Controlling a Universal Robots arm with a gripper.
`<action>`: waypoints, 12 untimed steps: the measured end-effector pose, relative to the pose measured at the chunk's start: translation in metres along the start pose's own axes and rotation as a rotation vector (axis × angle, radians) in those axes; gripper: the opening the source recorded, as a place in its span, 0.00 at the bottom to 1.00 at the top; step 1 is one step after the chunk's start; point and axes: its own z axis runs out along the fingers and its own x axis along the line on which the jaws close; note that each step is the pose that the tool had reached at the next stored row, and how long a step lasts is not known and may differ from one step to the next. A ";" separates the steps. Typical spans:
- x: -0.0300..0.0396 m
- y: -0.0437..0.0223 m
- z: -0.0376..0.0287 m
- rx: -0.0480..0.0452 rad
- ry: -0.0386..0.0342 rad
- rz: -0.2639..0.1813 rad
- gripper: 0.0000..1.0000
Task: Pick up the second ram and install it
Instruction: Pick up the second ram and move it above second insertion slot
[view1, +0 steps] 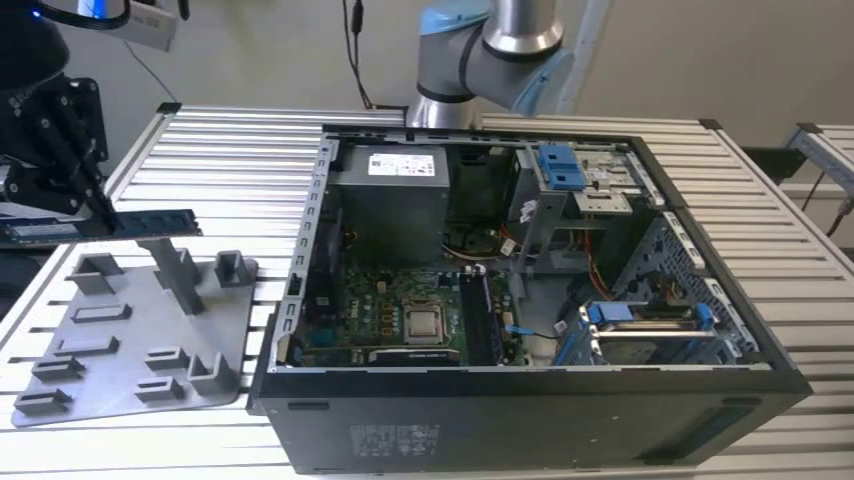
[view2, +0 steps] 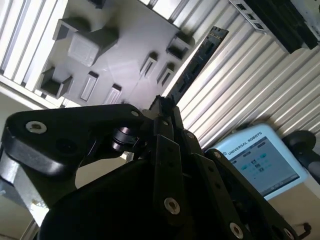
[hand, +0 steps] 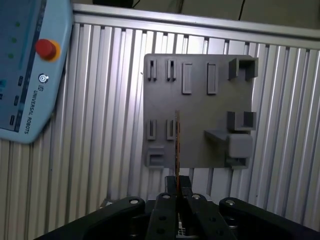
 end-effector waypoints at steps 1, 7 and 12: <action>0.0003 -0.0029 -0.0001 -0.0001 0.0001 0.000 0.15; 0.0017 -0.0190 -0.0002 0.0000 0.0001 0.000 0.15; 0.0028 -0.0323 -0.0003 -0.0001 0.0001 0.000 0.15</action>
